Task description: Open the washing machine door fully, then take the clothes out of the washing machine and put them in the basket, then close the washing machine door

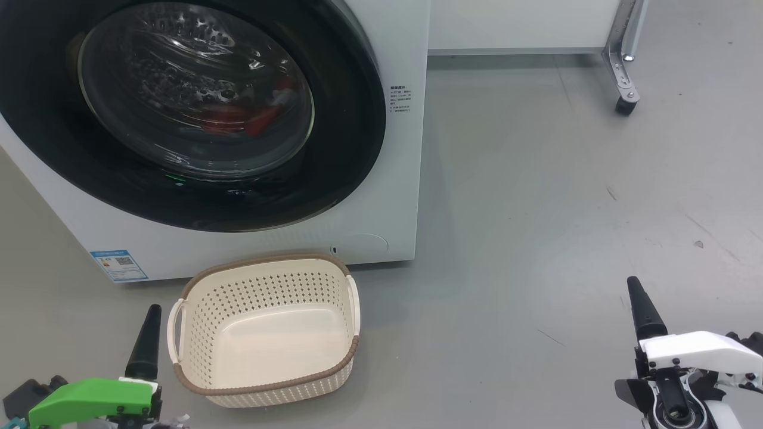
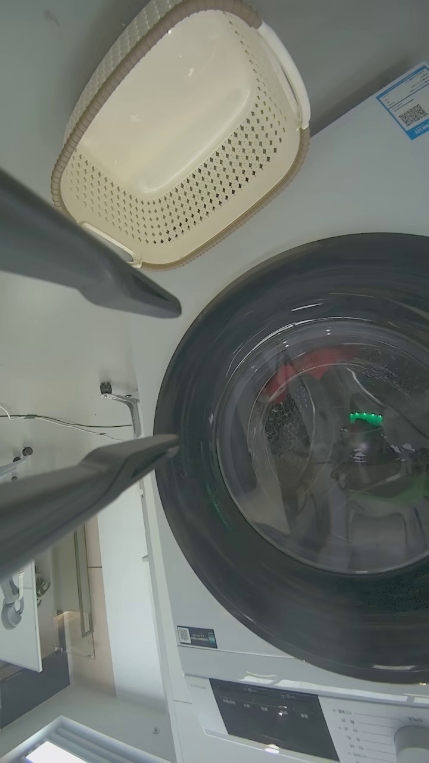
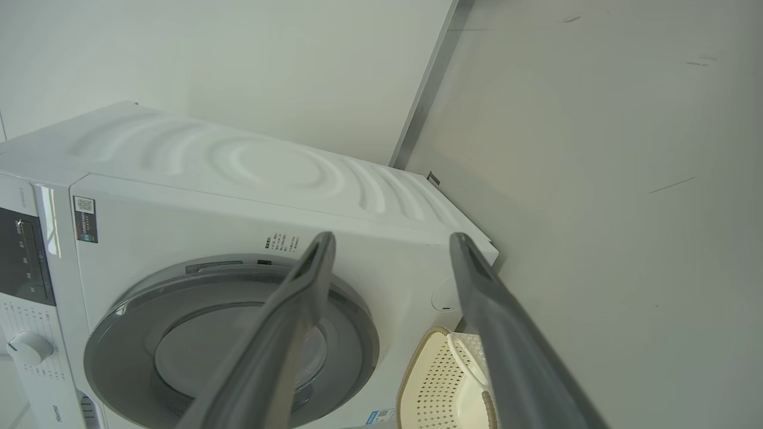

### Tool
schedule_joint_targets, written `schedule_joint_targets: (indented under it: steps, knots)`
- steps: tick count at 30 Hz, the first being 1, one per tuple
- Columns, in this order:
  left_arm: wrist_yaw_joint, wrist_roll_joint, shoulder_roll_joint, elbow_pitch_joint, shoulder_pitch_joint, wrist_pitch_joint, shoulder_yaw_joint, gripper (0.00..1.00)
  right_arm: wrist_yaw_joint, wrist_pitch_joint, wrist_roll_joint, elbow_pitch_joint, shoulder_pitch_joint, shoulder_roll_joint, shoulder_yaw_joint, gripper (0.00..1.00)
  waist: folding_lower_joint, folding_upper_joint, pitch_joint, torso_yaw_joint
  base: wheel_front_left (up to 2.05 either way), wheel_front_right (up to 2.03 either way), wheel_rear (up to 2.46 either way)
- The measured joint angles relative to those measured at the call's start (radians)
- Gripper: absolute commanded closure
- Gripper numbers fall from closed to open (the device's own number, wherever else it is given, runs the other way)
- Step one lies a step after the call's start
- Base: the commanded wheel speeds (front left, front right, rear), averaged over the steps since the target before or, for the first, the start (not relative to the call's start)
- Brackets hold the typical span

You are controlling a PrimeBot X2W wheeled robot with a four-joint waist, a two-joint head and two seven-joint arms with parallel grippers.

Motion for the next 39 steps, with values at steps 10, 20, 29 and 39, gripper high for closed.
schedule_joint_targets:
  steps: [10,20,29,39]
  knots:
    - [0.000,0.114,0.050,-0.002,-0.005,-0.062,-0.073,0.00,-0.011,-0.036,-0.147,0.013,-0.027,-0.022,0.054,0.00,0.0000,0.0000,0.000,0.001,0.00,0.00,0.00]
    - [0.000,0.259,0.093,0.017,-0.010,-0.107,-0.154,0.00,-0.037,-0.068,-0.328,0.033,-0.053,-0.045,0.132,0.00,0.0000,0.0000,-0.004,0.000,0.00,0.00,0.00]
    - [0.000,0.394,0.119,0.028,-0.029,-0.139,-0.199,0.00,-0.055,-0.102,-0.478,0.075,-0.068,-0.068,0.213,0.00,0.0000,0.0000,-0.008,-0.001,0.00,0.00,0.00]
    - [-0.001,0.545,0.134,0.028,-0.036,-0.174,-0.224,0.00,-0.063,-0.134,-0.625,0.101,-0.100,-0.086,0.293,0.00,0.0000,0.0000,-0.011,0.000,0.00,0.00,0.00]
